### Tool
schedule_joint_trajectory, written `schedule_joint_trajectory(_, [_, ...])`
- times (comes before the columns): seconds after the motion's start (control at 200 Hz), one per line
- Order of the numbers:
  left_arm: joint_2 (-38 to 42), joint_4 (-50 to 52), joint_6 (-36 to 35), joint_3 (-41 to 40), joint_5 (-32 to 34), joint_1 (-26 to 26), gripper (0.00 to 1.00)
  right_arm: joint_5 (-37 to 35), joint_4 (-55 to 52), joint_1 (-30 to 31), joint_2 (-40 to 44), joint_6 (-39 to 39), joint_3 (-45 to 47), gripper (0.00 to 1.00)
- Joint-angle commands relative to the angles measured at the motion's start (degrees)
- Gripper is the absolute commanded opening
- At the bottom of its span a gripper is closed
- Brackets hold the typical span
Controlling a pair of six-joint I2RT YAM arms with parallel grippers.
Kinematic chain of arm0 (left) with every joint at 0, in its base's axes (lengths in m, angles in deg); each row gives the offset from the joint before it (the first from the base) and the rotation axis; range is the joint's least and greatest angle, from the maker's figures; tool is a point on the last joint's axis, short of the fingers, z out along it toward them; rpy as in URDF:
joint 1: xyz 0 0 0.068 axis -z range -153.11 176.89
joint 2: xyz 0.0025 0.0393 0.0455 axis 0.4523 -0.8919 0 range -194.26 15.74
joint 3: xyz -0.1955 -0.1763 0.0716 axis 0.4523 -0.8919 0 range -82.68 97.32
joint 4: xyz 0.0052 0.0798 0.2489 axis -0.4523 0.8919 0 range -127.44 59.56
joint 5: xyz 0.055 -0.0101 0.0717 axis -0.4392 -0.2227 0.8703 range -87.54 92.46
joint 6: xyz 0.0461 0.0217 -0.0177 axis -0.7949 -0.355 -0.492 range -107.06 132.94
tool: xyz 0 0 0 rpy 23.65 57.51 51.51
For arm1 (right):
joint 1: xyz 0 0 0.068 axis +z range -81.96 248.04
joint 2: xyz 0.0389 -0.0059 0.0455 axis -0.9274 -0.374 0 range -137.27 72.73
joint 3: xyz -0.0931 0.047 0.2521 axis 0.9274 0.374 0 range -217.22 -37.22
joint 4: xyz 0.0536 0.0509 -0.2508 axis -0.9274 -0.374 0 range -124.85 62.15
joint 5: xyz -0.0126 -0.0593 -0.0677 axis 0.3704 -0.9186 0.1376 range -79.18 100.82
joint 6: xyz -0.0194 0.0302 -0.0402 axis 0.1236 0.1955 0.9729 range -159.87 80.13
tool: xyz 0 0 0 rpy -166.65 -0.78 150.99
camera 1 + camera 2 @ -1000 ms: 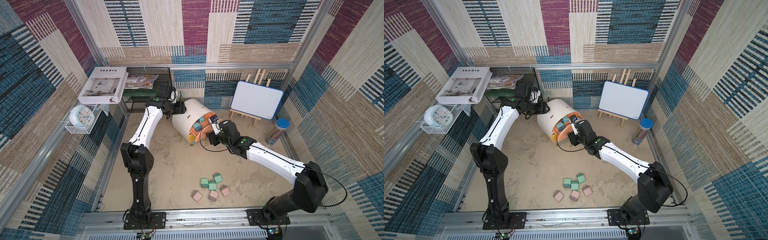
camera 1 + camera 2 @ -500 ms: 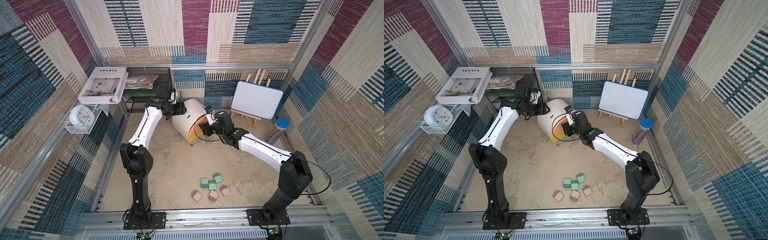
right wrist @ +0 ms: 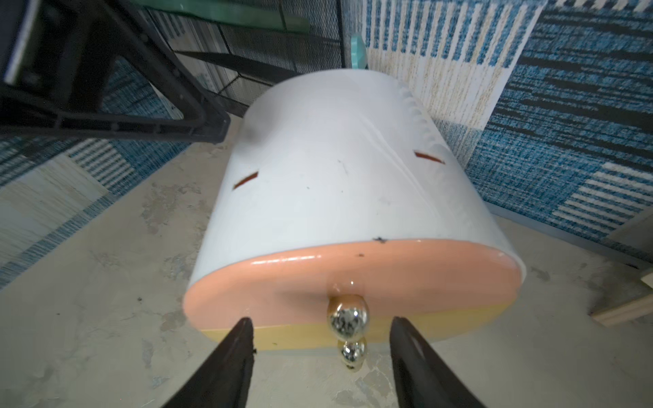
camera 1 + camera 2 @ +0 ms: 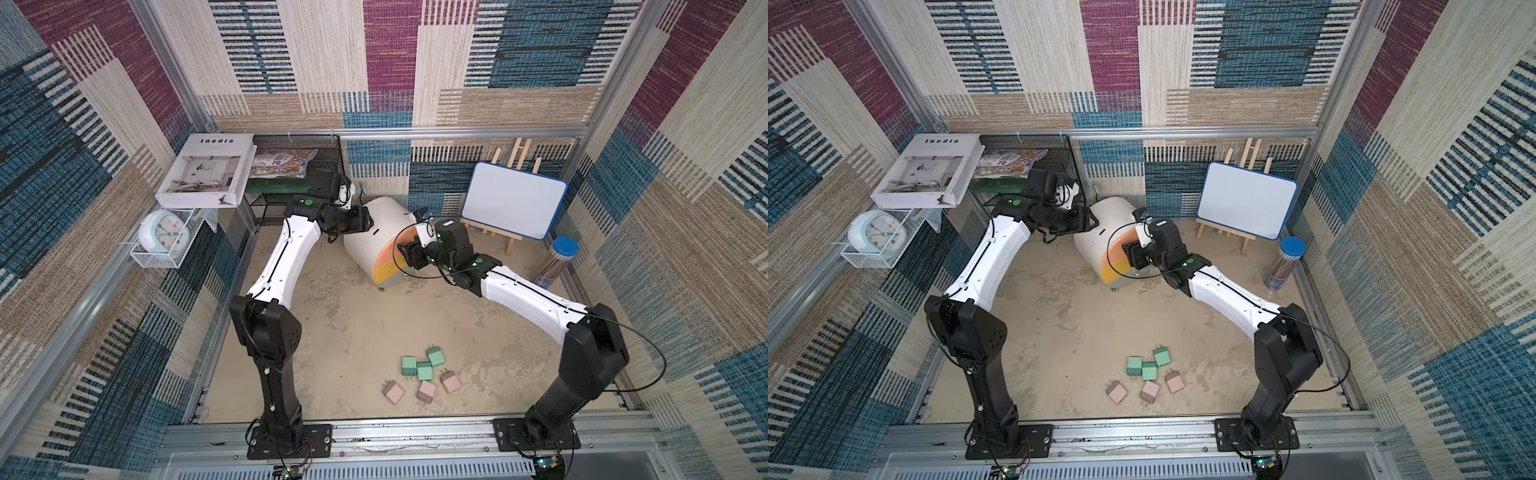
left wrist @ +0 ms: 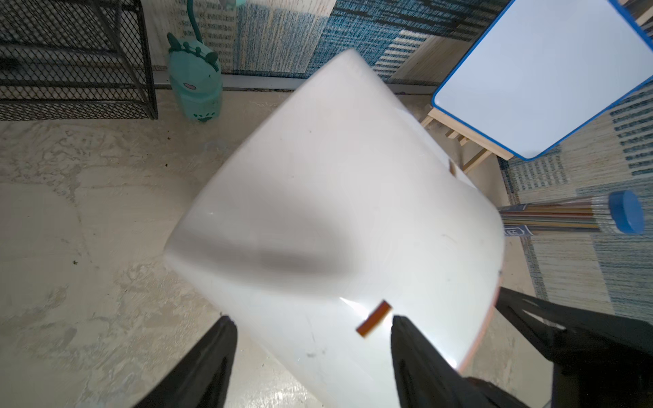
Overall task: Place the plugs into the drawer by color
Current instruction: Close the drawer in the storage box, then open the drawer in the storage box.
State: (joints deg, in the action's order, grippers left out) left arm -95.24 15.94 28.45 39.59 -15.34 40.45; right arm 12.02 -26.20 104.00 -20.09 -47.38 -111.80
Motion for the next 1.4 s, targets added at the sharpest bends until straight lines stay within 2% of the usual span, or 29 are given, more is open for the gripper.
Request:
schedule_joint_trajectory(0.0, [2.8,0.2,1.1,-1.5,-0.7,0.1,0.73,4.5,4.9,-0.8,4.3,-6.3,6.2,0.65])
schedule_joint_trajectory(0.135, [3.7,0.1,2.0,-3.8,-2.5,1.1,0.71,8.9,9.9,-2.2,6.5,-15.8,12.9,0.63])
schedule_joint_trajectory(0.371, [3.2,-2.2,2.1,-7.8,-3.6,2.9,0.71,16.1,19.2,-5.2,4.0,-25.9,18.2,0.60])
schedule_joint_trajectory(0.626, [3.8,-3.1,1.3,-9.8,-3.3,2.9,0.70,22.8,25.8,-8.9,-3.3,-33.3,18.2,0.57])
schedule_joint_trajectory(0.962, [4.3,-4.3,1.3,-12.2,-3.2,2.9,0.70,25.5,28.9,-9.2,-10.8,-35.3,14.4,0.54])
schedule_joint_trajectory(1.397, [4.9,-4.8,1.3,-12.9,-3.1,2.9,0.70,27.8,32.7,-9.5,-15.5,-36.8,12.5,0.40])
